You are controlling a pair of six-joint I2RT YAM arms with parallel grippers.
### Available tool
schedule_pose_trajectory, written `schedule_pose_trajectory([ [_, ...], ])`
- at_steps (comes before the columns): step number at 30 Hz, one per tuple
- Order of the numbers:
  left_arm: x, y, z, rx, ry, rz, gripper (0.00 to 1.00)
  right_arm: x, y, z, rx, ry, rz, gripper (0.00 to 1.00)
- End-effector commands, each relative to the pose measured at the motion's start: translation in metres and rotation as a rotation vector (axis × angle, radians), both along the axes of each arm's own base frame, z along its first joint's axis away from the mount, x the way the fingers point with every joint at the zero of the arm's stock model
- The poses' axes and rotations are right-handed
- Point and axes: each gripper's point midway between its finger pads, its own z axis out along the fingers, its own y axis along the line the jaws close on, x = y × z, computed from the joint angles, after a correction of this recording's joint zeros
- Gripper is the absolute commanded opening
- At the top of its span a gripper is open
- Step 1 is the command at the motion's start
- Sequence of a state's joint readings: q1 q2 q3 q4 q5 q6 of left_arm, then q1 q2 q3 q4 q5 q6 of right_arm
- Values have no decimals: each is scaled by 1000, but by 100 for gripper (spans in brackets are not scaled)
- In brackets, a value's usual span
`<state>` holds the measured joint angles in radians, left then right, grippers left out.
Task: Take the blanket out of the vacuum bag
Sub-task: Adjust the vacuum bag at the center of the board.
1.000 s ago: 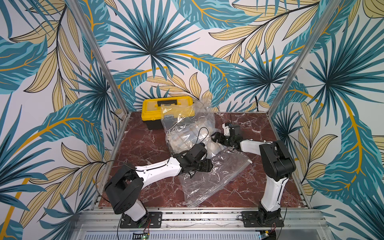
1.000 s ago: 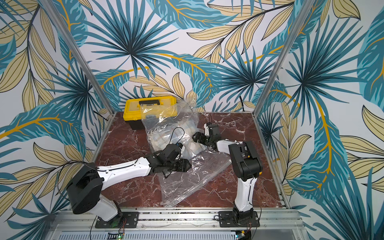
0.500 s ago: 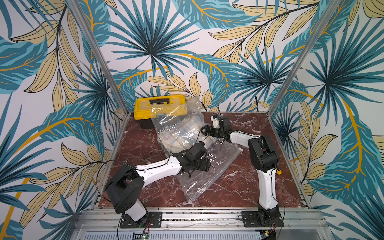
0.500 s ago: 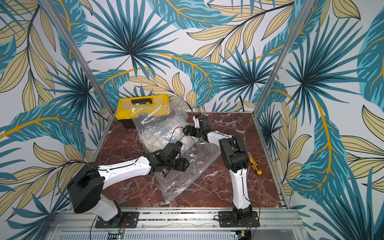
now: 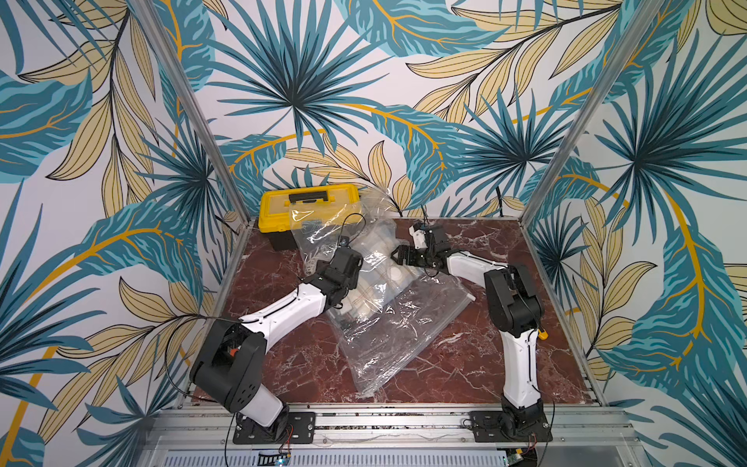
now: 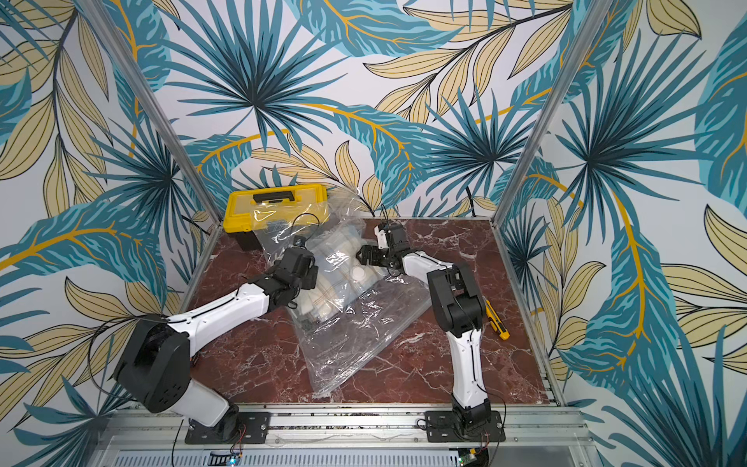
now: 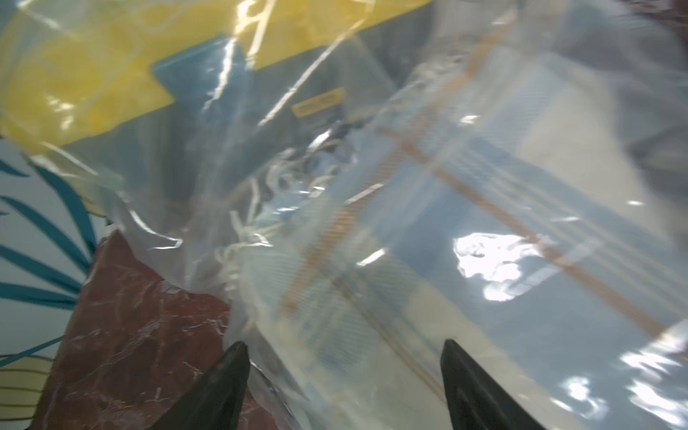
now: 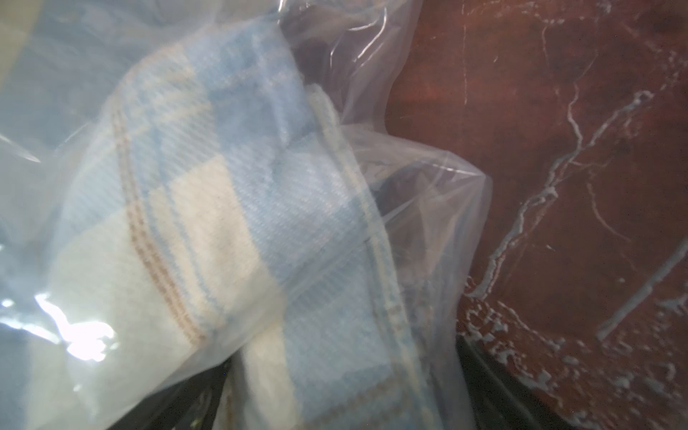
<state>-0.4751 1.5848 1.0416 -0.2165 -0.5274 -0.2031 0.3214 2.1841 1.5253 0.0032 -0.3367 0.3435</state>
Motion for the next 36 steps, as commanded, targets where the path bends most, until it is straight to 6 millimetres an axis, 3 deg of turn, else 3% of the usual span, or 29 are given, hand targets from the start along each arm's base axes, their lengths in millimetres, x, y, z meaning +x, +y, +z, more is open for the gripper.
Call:
schedule_pose_trajectory([
  [1,35,17,10,12,-124,52,83,-15,3,-3,-16,31,17,96],
  [5,71,41,-13,14,-56,113,88,-18,1,1,-28,30,20,96],
  [8,88,55,-41,-93,123,125,96,-23,-1,1,-37,35,19,96],
  [11,92,49,-66,-291,267,98,100,-28,-4,0,-45,42,19,96],
  [13,86,28,-74,-421,350,34,97,-32,-7,-1,-56,47,19,96],
  [15,75,9,-84,-516,459,7,82,-35,-8,-1,-61,48,19,96],
  [17,59,-5,-91,-563,556,4,76,-37,-10,0,-66,52,16,96],
  [18,51,-12,-94,-561,585,-4,65,-38,-10,0,-67,51,17,96],
  [19,42,-20,-97,-560,609,-20,41,-38,-11,2,-65,47,15,96],
  [20,32,-27,-98,-557,631,-30,0,-39,-11,2,-65,46,14,97],
  [24,-7,-47,-98,-522,683,-57,0,-39,-12,3,-66,49,9,97],
  [31,-81,-79,-79,-498,688,-98,0,-41,-14,2,-75,53,6,97],
  [36,-124,-68,-72,-391,651,-21,0,-38,-6,3,-31,52,18,97],
])
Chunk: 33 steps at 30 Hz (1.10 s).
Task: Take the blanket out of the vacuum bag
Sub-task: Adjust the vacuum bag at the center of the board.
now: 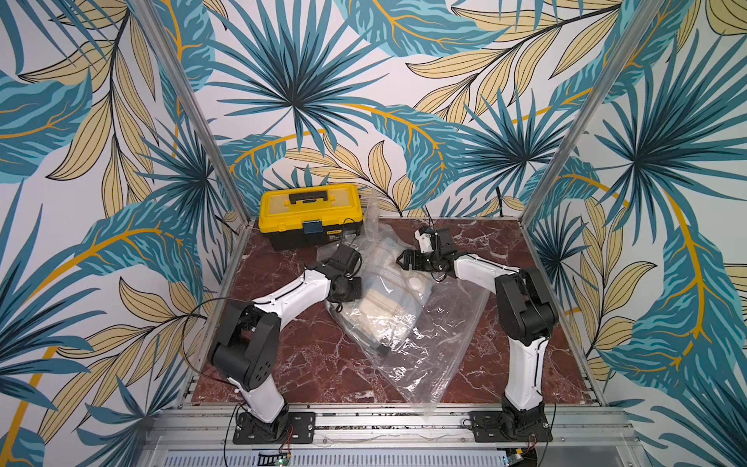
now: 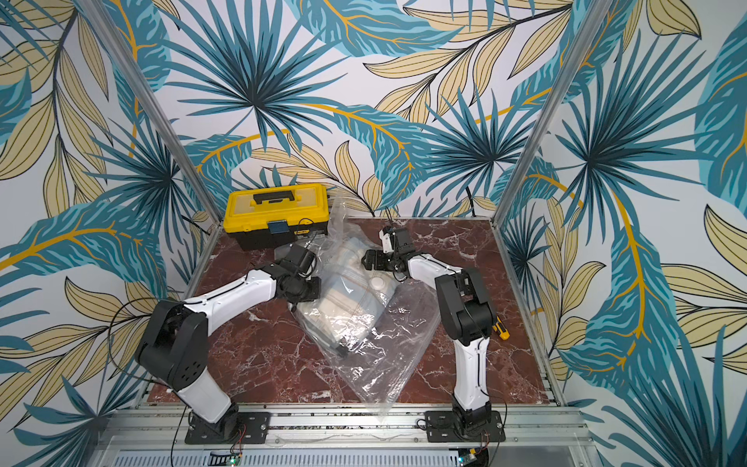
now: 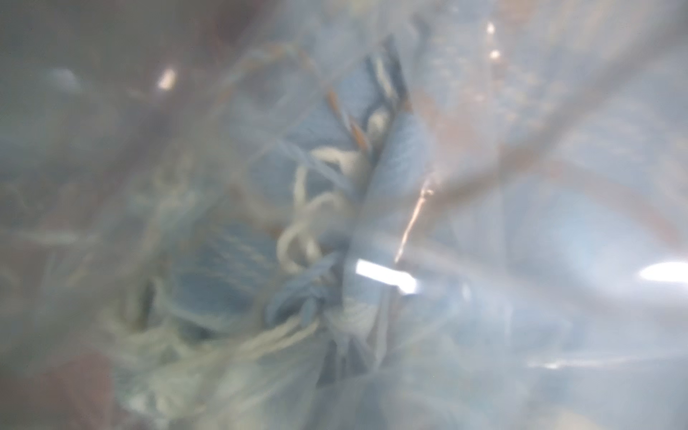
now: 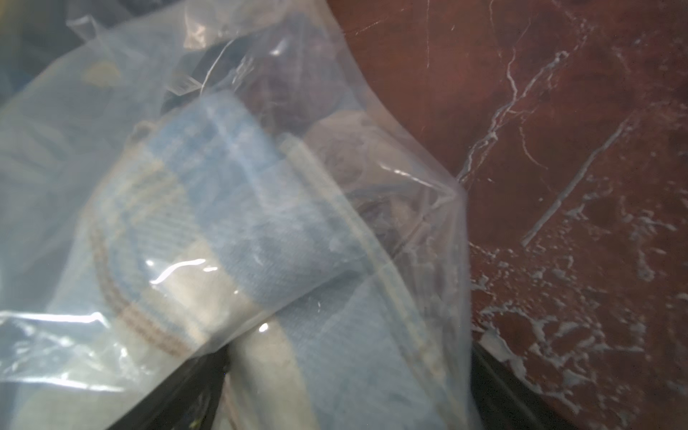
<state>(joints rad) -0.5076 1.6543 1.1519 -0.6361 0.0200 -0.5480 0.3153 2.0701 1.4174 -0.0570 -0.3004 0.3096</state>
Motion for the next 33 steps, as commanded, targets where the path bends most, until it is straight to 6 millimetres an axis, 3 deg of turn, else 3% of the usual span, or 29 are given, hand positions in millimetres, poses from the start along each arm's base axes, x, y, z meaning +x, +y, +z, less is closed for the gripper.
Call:
schedule_pose_trajectory([
  [1,-50,11,-12,62,114,37,0,-9,15,-2,45,24,30,97],
  [5,-58,44,-24,129,62,192,0,1,33,6,150,-2,55,97],
  [9,-48,69,-34,122,18,341,0,6,58,17,223,-26,111,97],
  [12,-38,88,-31,74,-35,469,0,3,77,26,214,-45,159,97],
  [18,-28,106,-33,-73,-126,696,0,2,97,35,211,-71,189,97],
  [23,-33,123,-37,-103,-164,866,0,-6,74,68,88,-130,155,99],
  [28,-43,139,-30,-155,-230,1006,0,-25,27,101,-86,-168,36,100],
  [33,-42,153,-5,-229,-357,1086,0,-66,-25,107,-167,-135,-117,100],
])
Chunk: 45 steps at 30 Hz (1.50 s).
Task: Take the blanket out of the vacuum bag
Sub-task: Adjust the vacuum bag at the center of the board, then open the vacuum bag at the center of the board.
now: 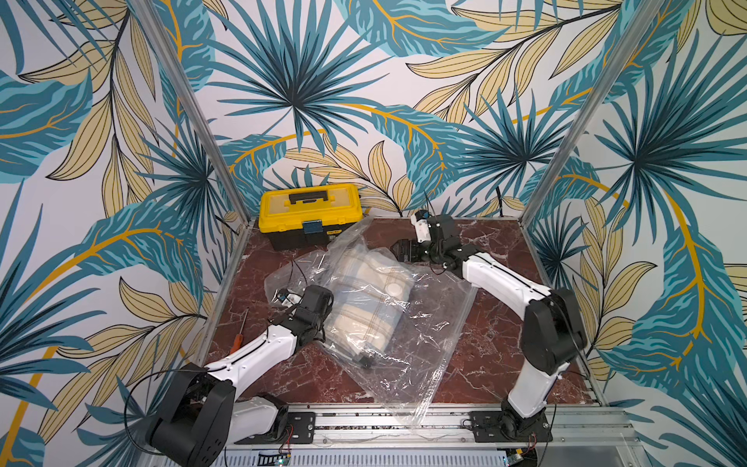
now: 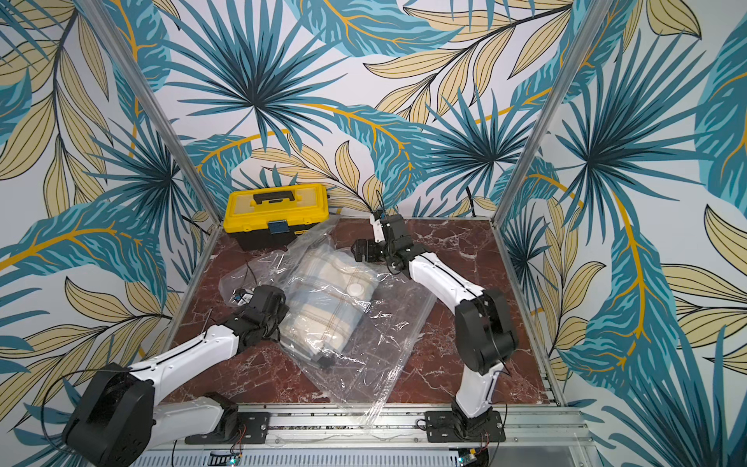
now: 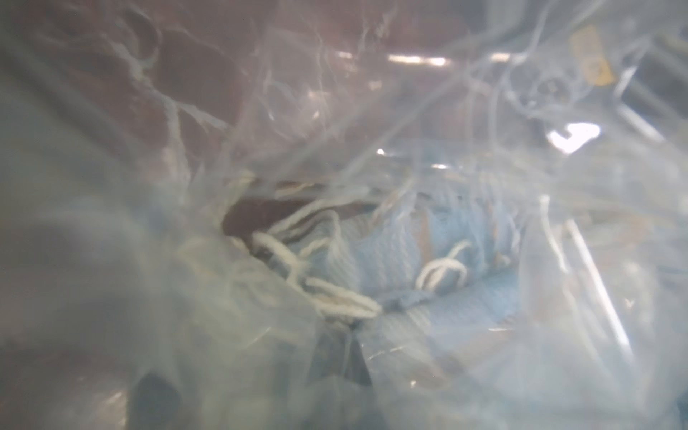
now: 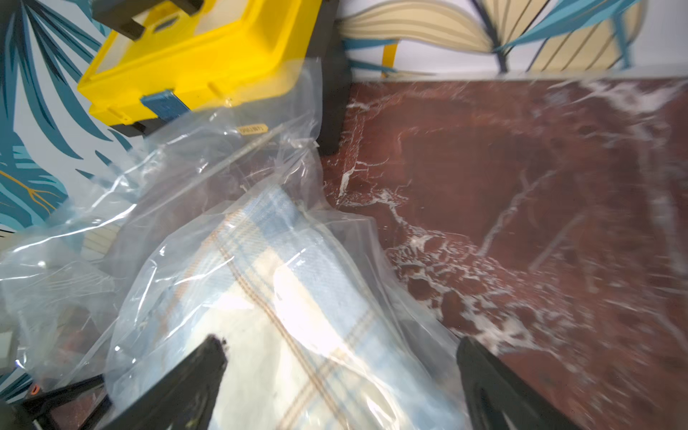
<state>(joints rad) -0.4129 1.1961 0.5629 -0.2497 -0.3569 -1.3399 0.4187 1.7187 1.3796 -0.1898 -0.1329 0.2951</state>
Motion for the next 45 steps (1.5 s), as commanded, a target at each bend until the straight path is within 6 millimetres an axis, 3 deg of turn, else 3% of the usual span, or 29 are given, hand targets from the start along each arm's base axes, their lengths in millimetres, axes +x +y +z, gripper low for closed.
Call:
schedule_pose_trajectory([
  [1,-3,29,10,37,-68,151,0,-31,-46,-30,-118,82,-148,99],
  [6,25,16,49,118,-163,24,0,-83,-94,-45,-151,92,-299,99],
  [9,38,6,71,187,-201,-84,36,-113,-109,-57,-133,134,-344,100],
  [12,38,-1,83,245,-197,-162,52,-141,-109,-76,-75,225,-338,100],
  [17,28,-12,81,306,-164,-255,56,-177,-119,-90,-34,286,-370,100],
  [22,20,-53,86,432,-141,-512,58,-206,-135,-106,-26,336,-430,97],
  [26,13,-87,99,544,-153,-697,58,-213,-146,-115,-34,330,-478,96],
  [30,-1,-114,122,726,-171,-808,61,-203,-155,-94,-92,257,-493,99],
  [32,-4,-108,133,854,-145,-769,65,-196,-157,-78,-126,225,-486,100],
  [35,-3,-77,142,1014,-87,-625,70,-184,-153,-64,-143,204,-463,99],
  [38,-12,-32,165,1169,-48,-373,77,-180,-146,-65,-124,221,-444,100],
  [40,-19,-25,173,1138,-30,-359,78,-182,-146,-72,-120,231,-453,100],
  [41,-19,-33,171,1111,-41,-405,77,-184,-150,-74,-126,228,-465,99],
  [42,-14,-54,165,1067,-84,-508,78,-186,-155,-76,-137,222,-485,100],
  [44,-11,-120,150,894,-266,-834,78,-186,-167,-78,-152,208,-525,99],
  [45,-18,-166,149,742,-422,-1015,78,-185,-174,-77,-148,210,-542,100],
])
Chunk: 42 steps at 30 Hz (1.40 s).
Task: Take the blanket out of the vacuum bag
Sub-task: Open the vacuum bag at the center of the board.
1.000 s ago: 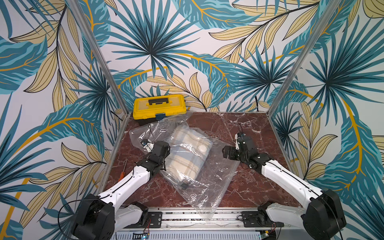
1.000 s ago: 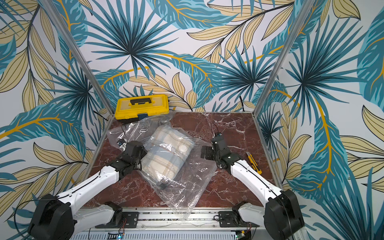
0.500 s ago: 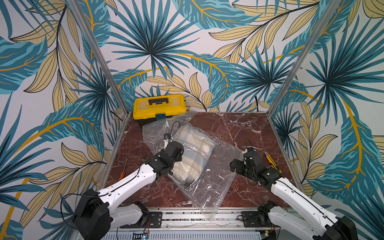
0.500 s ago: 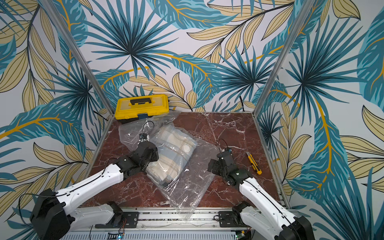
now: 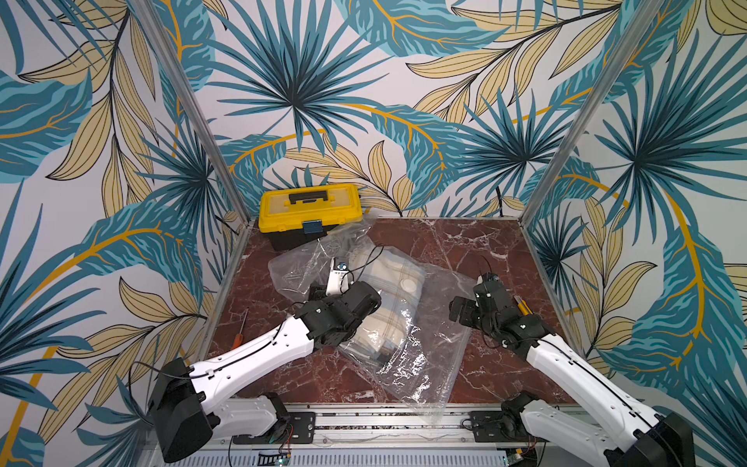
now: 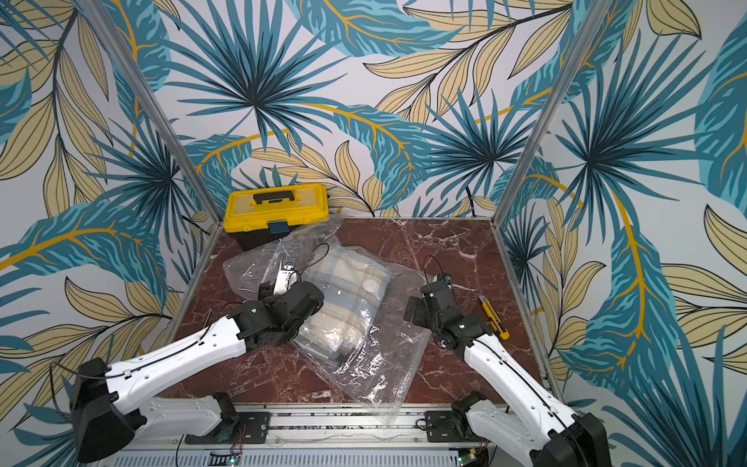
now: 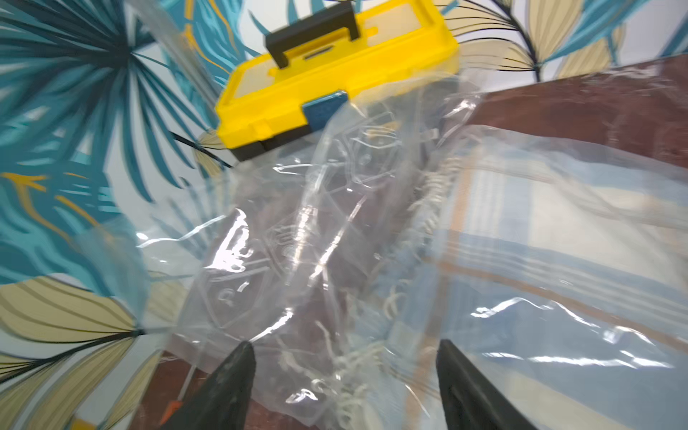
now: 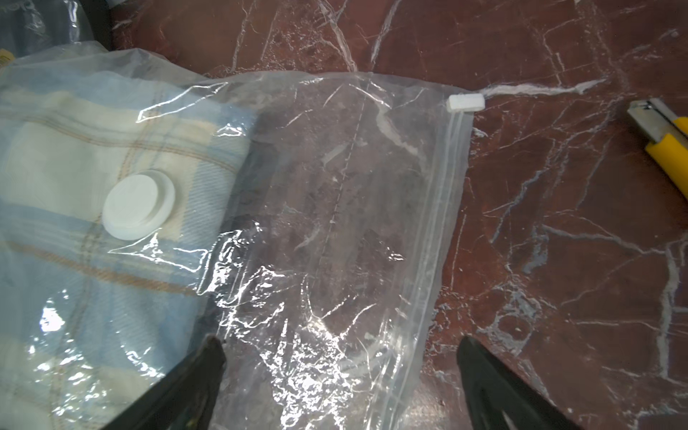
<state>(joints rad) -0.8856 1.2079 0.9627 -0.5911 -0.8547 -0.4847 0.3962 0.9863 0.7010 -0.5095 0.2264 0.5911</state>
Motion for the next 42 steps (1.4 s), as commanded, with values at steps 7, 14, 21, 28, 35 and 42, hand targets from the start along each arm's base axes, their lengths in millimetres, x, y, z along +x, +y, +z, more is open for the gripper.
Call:
schedule_pose_trajectory([
  [7,-78,-226,-16,-319,227,-1064,78,28,-81,20,4,11,-186,100],
  [14,-117,-300,-75,26,416,-1148,81,46,-107,13,61,19,-236,99],
  [21,-99,-310,-110,227,371,-944,81,41,-145,4,80,23,-331,99],
  [28,-87,-326,-127,195,344,-868,80,41,-167,-1,198,-9,-370,100],
  [35,-89,-352,-137,172,371,-883,79,43,-164,-1,228,-15,-338,99],
  [42,-79,-363,-158,221,390,-828,79,45,-159,-1,246,-25,-309,99],
])
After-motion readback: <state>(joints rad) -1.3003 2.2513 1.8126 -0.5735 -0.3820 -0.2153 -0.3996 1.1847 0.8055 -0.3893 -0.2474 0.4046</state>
